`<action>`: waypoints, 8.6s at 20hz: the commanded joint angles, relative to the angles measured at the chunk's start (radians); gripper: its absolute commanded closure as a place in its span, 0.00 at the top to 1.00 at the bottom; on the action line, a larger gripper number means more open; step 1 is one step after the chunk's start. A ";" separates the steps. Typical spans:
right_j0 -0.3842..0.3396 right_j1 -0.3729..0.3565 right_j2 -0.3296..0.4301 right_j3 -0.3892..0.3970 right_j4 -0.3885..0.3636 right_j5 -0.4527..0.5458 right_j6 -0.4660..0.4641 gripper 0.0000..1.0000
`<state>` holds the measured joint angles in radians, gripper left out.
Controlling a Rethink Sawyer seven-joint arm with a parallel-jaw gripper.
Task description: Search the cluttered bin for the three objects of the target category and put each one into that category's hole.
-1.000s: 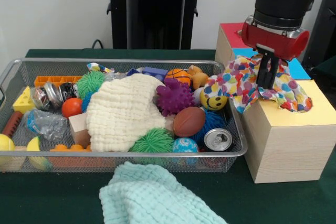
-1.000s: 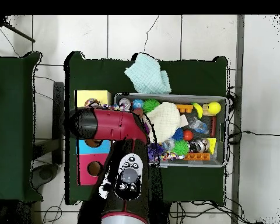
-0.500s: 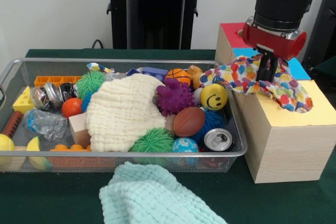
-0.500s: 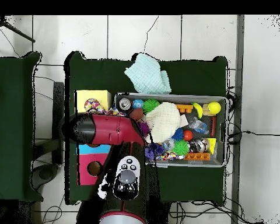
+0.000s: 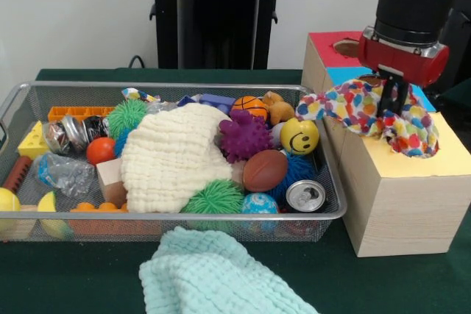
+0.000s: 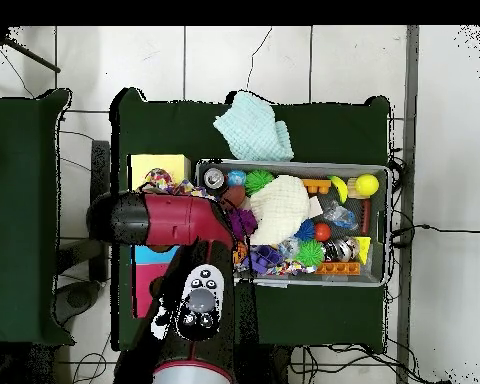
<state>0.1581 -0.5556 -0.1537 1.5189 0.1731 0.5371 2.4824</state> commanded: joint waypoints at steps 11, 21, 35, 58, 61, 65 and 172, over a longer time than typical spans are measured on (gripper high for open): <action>0.093 0.249 0.019 -0.099 0.086 -0.012 0.188 0.00; 0.036 0.349 -0.002 -0.180 0.043 -0.044 0.083 0.00; -0.076 0.365 0.006 -0.431 -0.027 0.267 -0.093 0.00; -0.110 0.281 0.021 -0.440 -0.063 0.359 -0.110 0.00; -0.098 0.293 0.025 -0.430 -0.068 0.315 -0.089 0.00; -0.107 0.295 0.025 -0.430 -0.073 0.317 -0.091 0.00; -0.122 0.184 0.118 -0.453 -0.104 0.583 0.043 0.00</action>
<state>0.0191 -0.3664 -0.1014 0.9335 0.0627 1.0993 2.4824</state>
